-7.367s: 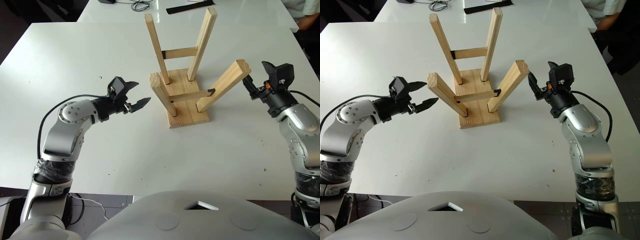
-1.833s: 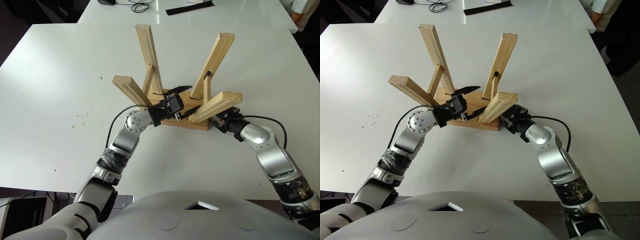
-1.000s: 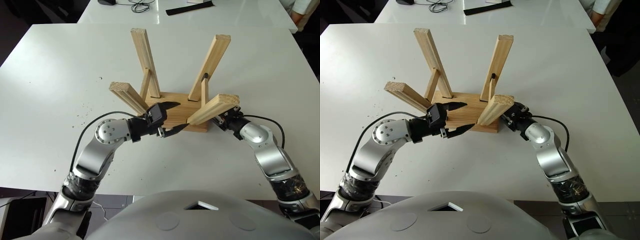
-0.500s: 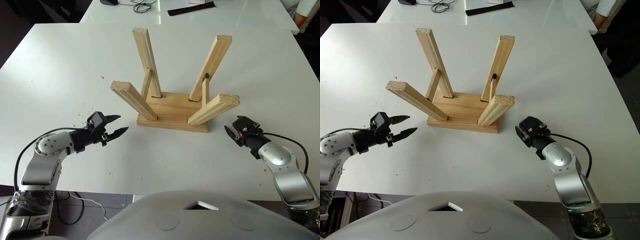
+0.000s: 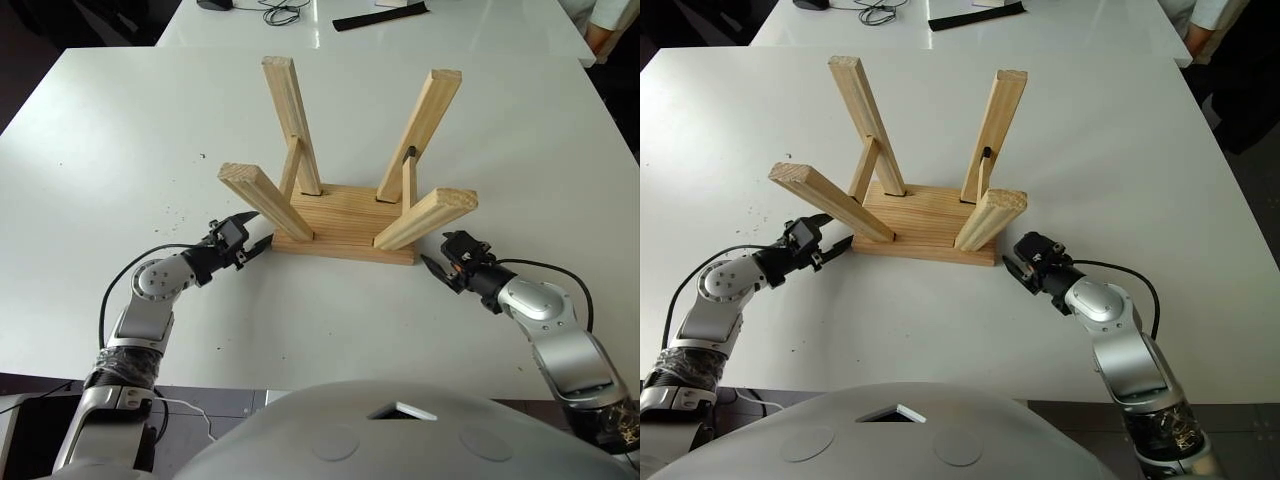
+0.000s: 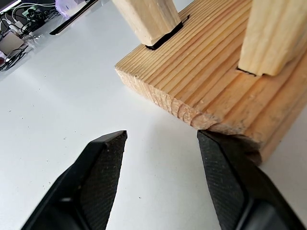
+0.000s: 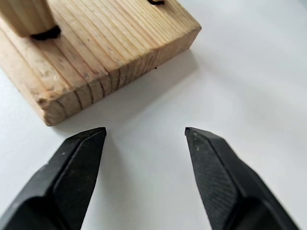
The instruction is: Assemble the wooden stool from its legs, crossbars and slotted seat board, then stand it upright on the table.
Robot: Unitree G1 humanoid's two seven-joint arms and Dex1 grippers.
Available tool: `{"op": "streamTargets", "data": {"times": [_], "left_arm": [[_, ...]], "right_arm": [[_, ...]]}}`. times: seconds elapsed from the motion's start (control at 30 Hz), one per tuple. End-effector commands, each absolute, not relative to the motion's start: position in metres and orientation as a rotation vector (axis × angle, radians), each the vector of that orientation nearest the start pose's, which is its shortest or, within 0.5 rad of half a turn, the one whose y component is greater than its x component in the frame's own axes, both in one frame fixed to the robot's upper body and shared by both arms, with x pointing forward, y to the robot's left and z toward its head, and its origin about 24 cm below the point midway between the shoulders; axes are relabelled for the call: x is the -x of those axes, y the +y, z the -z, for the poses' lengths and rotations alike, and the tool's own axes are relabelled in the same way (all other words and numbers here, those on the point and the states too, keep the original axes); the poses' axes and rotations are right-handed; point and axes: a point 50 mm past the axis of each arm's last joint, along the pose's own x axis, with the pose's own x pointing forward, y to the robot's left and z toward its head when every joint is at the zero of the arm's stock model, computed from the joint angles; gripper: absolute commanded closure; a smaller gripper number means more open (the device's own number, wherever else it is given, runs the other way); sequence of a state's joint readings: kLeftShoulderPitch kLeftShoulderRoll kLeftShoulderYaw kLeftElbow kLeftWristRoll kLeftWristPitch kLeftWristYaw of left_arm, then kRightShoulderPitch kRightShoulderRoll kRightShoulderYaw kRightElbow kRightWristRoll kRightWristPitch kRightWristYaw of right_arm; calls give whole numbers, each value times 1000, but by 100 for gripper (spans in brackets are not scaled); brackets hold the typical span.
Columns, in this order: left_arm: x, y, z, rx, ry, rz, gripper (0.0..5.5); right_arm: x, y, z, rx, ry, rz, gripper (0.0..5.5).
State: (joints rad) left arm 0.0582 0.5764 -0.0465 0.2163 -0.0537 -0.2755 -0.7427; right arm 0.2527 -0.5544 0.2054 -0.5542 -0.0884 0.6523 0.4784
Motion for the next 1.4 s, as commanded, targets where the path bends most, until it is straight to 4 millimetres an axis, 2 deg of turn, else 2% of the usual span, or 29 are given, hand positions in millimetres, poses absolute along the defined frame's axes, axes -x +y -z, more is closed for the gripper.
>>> {"op": "streamTargets", "data": {"times": [0.03, 0.17, 0.3, 0.5, 0.63, 0.8, 0.9, 1.03, 1.13, 1.23, 1.3, 1.4], "left_arm": [[-203, 230, -4, -503, 300, 845, 275], [-197, 221, -7, -492, 294, 903, 275], [-189, 214, -19, -465, 285, 967, 275], [-181, 203, -66, -258, 263, 1013, 275], [-169, 199, -94, -140, 273, 1048, 275], [-160, 203, -121, -98, 311, 1097, 275], [-163, 208, -131, -98, 326, 1113, 275], [-170, 214, -136, -123, 351, 1125, 275], [-177, 223, -131, -167, 375, 1102, 275], [-175, 225, -126, -160, 397, 1122, 275], [-176, 234, -118, -181, 419, 1097, 275], [-185, 261, -88, -318, 487, 984, 275]], "right_arm": [[-176, -170, -41, 506, 552, -620, 243], [-173, -169, -42, 504, 553, -624, 243], [-168, -164, -50, 470, 532, -664, 243], [-151, -158, -91, 300, 452, -732, 243], [-143, -162, -117, 240, 407, -761, 243], [-142, -172, -136, 232, 373, -805, 243], [-142, -173, -141, 228, 365, -830, 243], [-143, -170, -143, 225, 367, -851, 243], [-142, -169, -141, 228, 386, -852, 243], [-140, -171, -138, 239, 422, -844, 243], [-139, -177, -135, 246, 456, -821, 243], [-142, -193, -124, 263, 525, -775, 243]]}}
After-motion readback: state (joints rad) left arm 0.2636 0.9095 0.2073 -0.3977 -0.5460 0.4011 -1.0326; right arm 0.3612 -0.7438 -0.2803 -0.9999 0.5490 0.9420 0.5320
